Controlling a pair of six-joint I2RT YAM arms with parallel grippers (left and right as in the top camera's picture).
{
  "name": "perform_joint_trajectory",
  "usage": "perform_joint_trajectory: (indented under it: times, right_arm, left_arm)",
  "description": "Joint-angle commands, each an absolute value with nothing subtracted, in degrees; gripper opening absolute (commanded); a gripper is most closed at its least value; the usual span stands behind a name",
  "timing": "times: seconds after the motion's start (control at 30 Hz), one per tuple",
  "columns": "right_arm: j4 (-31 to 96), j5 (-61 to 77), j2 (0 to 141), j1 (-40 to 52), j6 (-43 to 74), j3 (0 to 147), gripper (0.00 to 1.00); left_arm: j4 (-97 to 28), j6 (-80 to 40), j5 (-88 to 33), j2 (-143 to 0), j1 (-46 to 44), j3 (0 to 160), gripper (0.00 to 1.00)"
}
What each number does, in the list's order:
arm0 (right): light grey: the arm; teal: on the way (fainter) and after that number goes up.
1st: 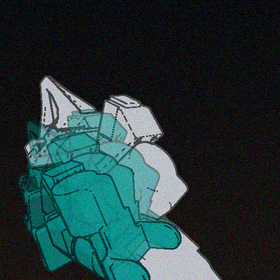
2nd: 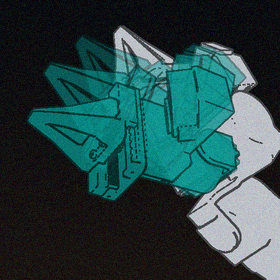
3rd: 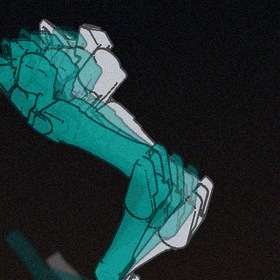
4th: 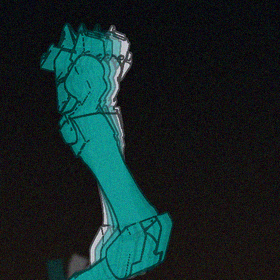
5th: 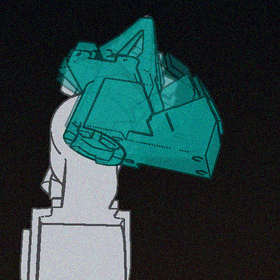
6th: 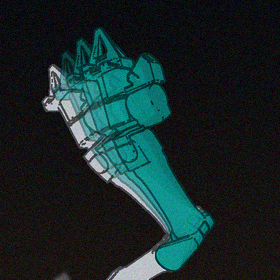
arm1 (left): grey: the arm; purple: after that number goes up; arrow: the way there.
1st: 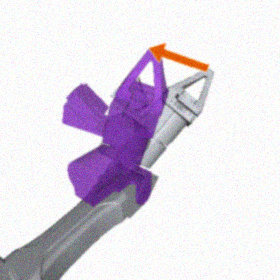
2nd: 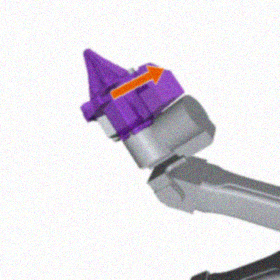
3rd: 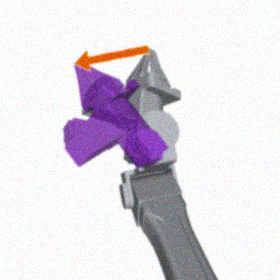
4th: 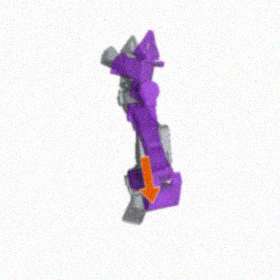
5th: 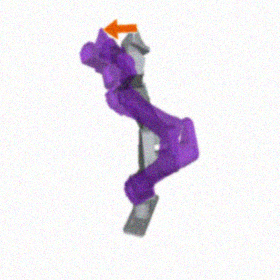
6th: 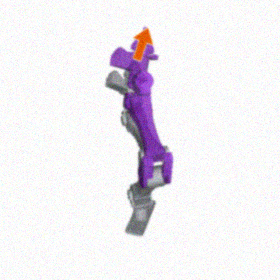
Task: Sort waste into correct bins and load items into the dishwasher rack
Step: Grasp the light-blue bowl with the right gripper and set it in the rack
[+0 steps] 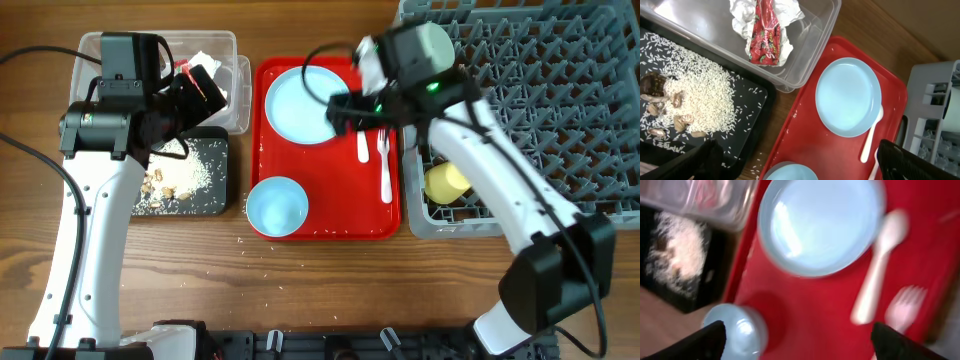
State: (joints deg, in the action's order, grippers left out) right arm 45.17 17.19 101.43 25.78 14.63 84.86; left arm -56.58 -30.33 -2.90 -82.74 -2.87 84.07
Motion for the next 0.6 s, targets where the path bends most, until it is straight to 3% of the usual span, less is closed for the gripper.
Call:
perform_joint_trajectory:
  times: [0.0,0.3,0.33,0.37,0.43,0.57]
  right_arm:
    - [40.3,25.4,103.3,32.1,24.3,75.5,0.86]
    - [36.1,20.3,111.0,40.6,34.7,70.0,0.65]
    - [36.0,20.9,112.1,40.5,34.7,70.0,0.58]
    - [36.0,21.2,112.5,40.2,34.8,70.1,0.37]
    - [36.1,21.3,112.0,39.3,34.9,70.3,0.08]
    - [37.8,20.5,106.3,36.0,32.3,70.6,0.04]
  left_arm:
    - [-56.4,-30.3,-3.0,-83.2,-2.6,84.1,1.00]
    - [-56.5,-30.3,-2.9,-83.2,-2.6,84.1,1.00]
    - [-56.4,-30.3,-2.9,-83.2,-2.6,84.1,1.00]
    - [-56.5,-30.3,-3.0,-83.2,-2.6,84.1,1.00]
    - [-56.5,-30.3,-2.9,-83.2,-2.6,84.1,1.00]
    - [-56.4,-30.3,-2.9,-83.2,-2.6,84.1,1.00]
